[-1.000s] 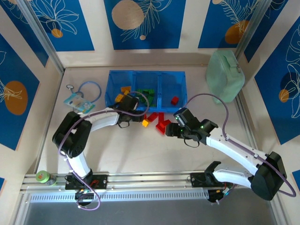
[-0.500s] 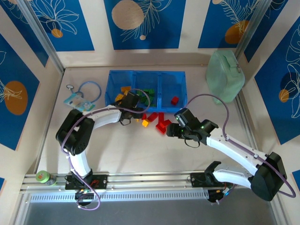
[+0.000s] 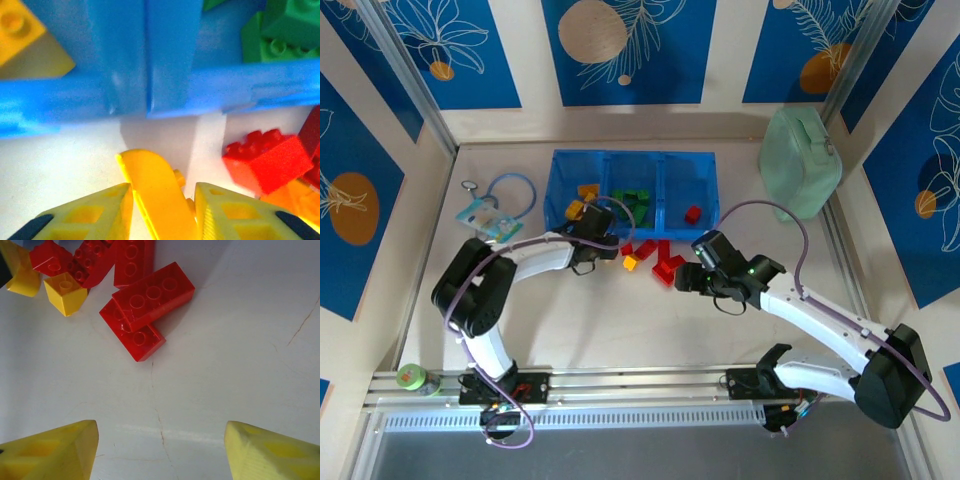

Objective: Sort the legos into containers by color
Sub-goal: Move the lego to the center of the table.

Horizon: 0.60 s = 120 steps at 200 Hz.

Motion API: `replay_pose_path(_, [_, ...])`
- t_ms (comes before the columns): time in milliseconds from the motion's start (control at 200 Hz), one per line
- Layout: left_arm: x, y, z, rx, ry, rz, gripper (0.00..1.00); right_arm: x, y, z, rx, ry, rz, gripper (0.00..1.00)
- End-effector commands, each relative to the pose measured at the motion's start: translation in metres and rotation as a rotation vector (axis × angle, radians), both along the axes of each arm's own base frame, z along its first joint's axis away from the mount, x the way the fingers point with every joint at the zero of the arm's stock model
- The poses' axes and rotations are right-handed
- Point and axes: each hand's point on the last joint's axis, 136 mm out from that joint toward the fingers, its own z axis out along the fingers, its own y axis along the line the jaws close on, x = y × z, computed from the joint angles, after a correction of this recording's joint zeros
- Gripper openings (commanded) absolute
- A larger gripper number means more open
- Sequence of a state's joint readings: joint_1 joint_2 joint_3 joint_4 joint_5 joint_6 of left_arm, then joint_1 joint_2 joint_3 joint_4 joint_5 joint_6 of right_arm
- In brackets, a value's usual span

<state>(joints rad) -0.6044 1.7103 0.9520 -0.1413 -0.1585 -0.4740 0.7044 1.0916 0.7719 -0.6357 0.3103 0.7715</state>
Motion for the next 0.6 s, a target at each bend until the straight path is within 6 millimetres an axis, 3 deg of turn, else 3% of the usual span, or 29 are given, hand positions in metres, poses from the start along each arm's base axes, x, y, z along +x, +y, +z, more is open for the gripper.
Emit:
replay_pose_path(0, [-0.021,0.013,-0.003,0.017,0.043,0.004,0.35,0.000,0.002,-0.002,0.014,0.008,-0.008,0.68])
replay_pose_path(170, [-0.032,0.015,0.009,-0.001,0.012,-0.004,0.34,0.001,0.005,-0.001,0.019,0.001,-0.009,0.68])
replay_pose_path(350, [-0.028,0.018,0.012,0.024,0.004,0.005,0.57,-0.001,0.008,0.001,0.010,0.000,0.003,0.67])
replay_pose_path(595, [-0.024,0.017,0.000,0.051,0.035,0.014,0.61,-0.008,-0.001,0.006,0.003,-0.017,-0.010,0.68])
